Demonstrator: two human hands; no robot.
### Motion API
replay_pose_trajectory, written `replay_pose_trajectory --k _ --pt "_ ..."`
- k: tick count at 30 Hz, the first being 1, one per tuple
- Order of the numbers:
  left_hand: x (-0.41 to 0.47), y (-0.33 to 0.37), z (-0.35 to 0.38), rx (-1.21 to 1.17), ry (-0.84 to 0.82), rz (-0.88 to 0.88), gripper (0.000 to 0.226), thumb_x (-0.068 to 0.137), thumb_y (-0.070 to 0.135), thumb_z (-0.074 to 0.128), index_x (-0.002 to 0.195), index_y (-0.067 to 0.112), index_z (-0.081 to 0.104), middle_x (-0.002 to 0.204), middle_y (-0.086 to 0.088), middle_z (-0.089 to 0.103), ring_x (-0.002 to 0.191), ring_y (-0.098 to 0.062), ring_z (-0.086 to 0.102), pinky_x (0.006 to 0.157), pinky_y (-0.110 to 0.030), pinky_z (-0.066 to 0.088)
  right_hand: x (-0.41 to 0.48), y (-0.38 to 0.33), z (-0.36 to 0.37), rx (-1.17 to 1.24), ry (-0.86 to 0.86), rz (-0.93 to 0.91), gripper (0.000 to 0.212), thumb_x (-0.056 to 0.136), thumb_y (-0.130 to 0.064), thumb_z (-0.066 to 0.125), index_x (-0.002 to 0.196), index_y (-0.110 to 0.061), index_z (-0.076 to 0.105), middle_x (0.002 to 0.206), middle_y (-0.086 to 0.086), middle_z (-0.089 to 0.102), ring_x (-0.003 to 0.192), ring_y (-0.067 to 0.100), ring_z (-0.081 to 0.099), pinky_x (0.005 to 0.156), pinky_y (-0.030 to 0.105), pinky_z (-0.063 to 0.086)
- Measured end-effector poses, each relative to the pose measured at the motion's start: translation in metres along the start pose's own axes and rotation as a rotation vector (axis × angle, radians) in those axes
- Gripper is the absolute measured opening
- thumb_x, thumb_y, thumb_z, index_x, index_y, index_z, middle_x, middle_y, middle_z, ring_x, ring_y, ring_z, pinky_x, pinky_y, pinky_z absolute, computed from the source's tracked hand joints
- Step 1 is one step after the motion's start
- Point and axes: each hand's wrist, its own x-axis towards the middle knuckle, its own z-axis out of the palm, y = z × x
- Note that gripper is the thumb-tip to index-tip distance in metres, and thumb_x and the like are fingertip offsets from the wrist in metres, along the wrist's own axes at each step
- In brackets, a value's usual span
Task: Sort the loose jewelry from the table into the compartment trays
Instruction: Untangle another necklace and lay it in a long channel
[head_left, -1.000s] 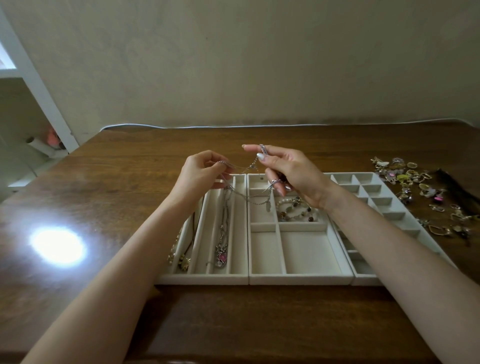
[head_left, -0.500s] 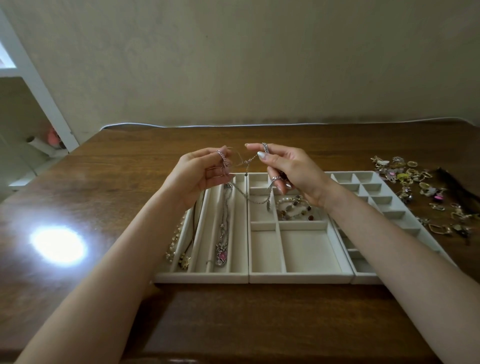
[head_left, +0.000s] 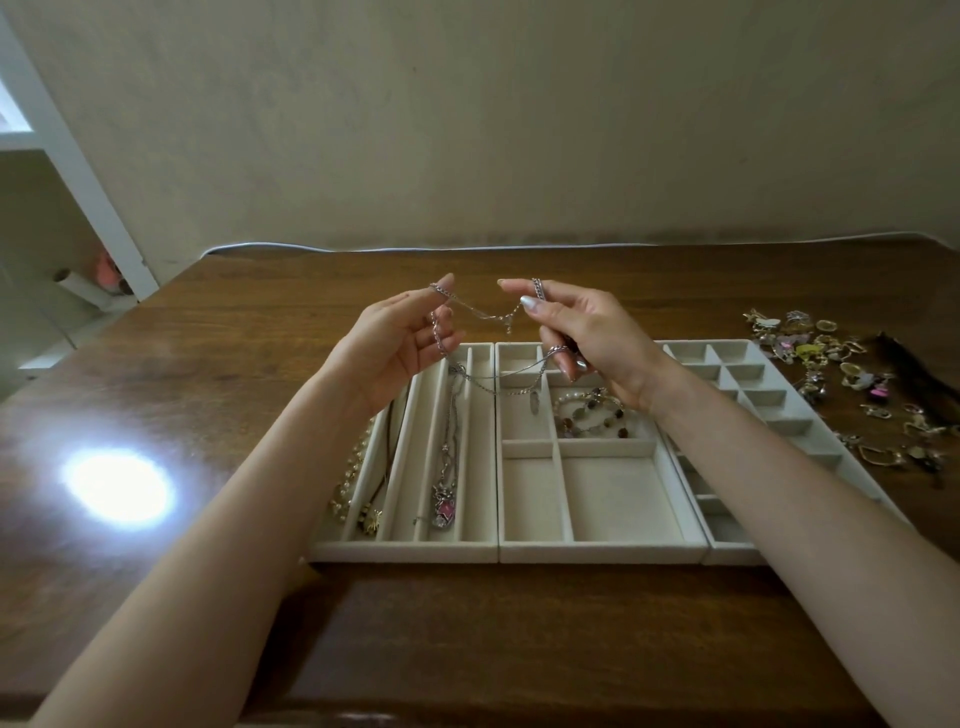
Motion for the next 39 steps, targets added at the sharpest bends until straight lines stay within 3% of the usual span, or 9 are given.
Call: replay_pose_trajectory --k 8,15,26,31,35,39 --pt "0.0007 -0.0016 -0.0045 0.051 0.029 -0.018 0.018 0.096 0.015 0.046 0.082 0.008 0.054 0.070 -0.005 0.069 0.068 -0.018 0.069 0.066 -0.028 0.058 -0.0018 -0.0015 0.0006 0.006 -0.008 -0.016 0.033 0.097 -0.014 0.050 0.127 -0.023 0.058 0.049 -0.005 0.042 0.038 0.006 0.039 0.046 0.012 0.039" --pt "-0.0018 0.0007 -0.0019 -0.033 -0.021 -0.048 0.022 0.098 0.019 0.040 0.082 0.011 0.053 0.083 -0.009 0.073 0.076 -0.019 0.071 0.078 -0.033 0.057 0.0000 0.0004 0.0011 -0.006 -0.010 -0.004 0.037 0.093 -0.010 0.057 0.127 -0.023 0.059 0.057 -0.013 0.057 0.037 0.002 0.041 0.038 0.012 0.035" --pt "-0.0054 0.0050 0.0021 -0.173 -0.035 -0.080 0.020 0.096 0.012 0.039 0.081 0.011 0.054 0.056 0.001 0.057 0.052 -0.009 0.062 0.054 -0.023 0.055 -0.0004 0.0012 0.0002 -0.010 -0.031 0.000 0.036 0.094 -0.010 0.055 0.128 -0.022 0.057 0.044 -0.013 0.050 0.036 0.002 0.040 0.039 0.012 0.035" --pt "-0.0043 0.0035 0.0015 -0.019 -0.032 -0.074 0.009 0.092 0.007 0.045 0.088 0.011 0.053 0.059 0.001 0.057 0.044 -0.003 0.047 0.044 -0.015 0.045 0.0010 0.0035 0.0006 -0.011 -0.011 -0.019 0.029 0.098 -0.019 0.050 0.124 -0.021 0.061 0.051 0.001 0.044 0.038 0.007 0.044 0.043 0.014 0.037" --pt "-0.0045 0.0025 0.0032 0.180 -0.004 0.006 0.014 0.092 0.001 0.044 0.091 0.010 0.054 0.064 -0.001 0.065 0.046 -0.005 0.047 0.046 -0.017 0.046 0.0019 0.0048 0.0014 -0.043 -0.009 -0.023 0.026 0.098 -0.027 0.048 0.118 -0.024 0.065 0.053 0.003 0.049 0.042 0.009 0.050 0.050 0.022 0.039" --pt "-0.0077 -0.0002 0.0037 0.496 0.062 0.108 0.012 0.090 0.003 0.053 0.101 0.009 0.055 0.070 -0.001 0.069 0.051 -0.005 0.050 0.051 -0.016 0.045 0.0016 0.0058 0.0010 -0.080 0.025 -0.020 0.024 0.096 -0.029 0.051 0.106 -0.020 0.071 0.056 0.005 0.058 0.049 0.010 0.052 0.046 0.016 0.038"
